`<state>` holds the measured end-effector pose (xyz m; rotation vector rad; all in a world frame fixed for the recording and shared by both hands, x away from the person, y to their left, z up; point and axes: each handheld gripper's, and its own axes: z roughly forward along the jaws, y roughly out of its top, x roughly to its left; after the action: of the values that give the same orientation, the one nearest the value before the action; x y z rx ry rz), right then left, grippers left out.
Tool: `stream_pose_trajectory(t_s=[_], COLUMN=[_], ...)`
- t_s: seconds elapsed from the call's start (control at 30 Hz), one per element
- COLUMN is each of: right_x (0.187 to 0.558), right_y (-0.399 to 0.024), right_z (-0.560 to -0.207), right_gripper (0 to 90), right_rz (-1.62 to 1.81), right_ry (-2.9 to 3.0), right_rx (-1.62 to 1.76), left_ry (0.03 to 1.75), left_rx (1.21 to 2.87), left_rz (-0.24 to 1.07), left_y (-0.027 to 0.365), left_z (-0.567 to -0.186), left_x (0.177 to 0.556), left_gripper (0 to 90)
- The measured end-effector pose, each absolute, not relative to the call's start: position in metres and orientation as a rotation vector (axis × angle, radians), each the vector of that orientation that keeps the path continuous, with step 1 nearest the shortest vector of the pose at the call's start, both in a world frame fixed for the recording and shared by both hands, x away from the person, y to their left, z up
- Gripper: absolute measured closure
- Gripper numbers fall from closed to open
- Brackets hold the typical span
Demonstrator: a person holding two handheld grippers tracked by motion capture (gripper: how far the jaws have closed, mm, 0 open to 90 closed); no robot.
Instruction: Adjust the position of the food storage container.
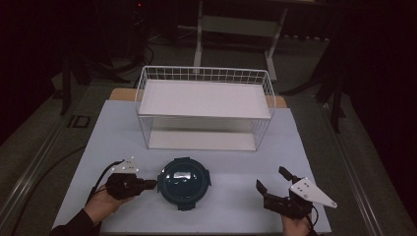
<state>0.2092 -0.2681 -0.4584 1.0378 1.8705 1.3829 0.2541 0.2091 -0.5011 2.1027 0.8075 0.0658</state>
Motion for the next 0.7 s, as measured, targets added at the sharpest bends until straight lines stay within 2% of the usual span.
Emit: stream_pose_trajectory(t_s=[0.7], right_x=[0.211], right_y=[-0.256], right_z=[-0.461], right_gripper=[11.7], right_rz=[1.451], right_ry=[1.972], right_rx=[0.864], left_ry=[0.812], left_rx=[2.126], left_rz=[0.081], left_y=[0.189], left_z=[-0.500], left_x=[0.265], left_gripper=[89.7])
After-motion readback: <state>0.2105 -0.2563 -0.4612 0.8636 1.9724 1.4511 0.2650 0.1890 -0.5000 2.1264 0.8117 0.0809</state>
